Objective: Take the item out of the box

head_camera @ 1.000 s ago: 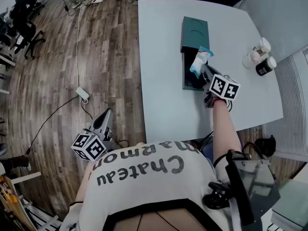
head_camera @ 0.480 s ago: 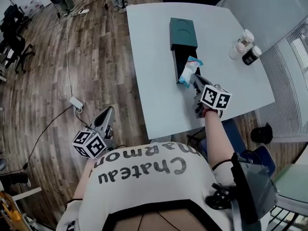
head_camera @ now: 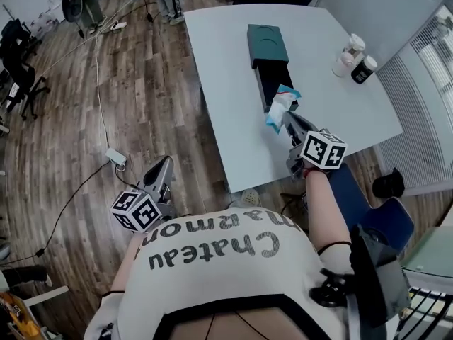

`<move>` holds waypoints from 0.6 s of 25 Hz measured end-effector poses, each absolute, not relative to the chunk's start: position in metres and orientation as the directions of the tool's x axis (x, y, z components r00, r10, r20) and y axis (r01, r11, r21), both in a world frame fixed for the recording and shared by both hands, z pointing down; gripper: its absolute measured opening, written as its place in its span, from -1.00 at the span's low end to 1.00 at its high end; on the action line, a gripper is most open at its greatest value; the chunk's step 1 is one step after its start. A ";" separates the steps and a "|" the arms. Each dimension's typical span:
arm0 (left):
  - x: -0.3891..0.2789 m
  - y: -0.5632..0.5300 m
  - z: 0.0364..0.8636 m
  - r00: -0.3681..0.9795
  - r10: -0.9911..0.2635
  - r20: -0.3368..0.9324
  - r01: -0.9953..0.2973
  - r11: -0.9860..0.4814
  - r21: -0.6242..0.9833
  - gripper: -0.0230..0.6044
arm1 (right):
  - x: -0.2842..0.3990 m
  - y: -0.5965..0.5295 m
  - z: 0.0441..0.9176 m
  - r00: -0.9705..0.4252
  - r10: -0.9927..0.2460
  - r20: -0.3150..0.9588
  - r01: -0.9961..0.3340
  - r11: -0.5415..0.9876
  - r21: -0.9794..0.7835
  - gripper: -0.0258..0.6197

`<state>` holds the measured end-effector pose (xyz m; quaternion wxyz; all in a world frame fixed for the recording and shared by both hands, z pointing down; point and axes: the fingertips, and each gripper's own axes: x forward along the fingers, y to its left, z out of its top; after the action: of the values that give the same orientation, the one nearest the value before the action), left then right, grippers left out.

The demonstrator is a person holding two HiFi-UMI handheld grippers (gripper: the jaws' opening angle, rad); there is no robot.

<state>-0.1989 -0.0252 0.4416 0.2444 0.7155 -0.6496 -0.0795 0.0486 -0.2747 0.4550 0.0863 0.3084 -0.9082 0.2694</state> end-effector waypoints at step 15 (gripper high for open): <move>-0.198 0.021 0.438 0.187 -0.968 0.168 -0.889 -0.094 0.448 -0.96 | 0.044 -0.181 0.434 -0.823 -0.496 0.277 -0.568 0.713 -0.411 -0.92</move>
<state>-0.1976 0.0212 0.4379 0.2316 0.7347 -0.6320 -0.0850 0.0444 -0.1807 0.4339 0.0736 0.2885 -0.9225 0.2455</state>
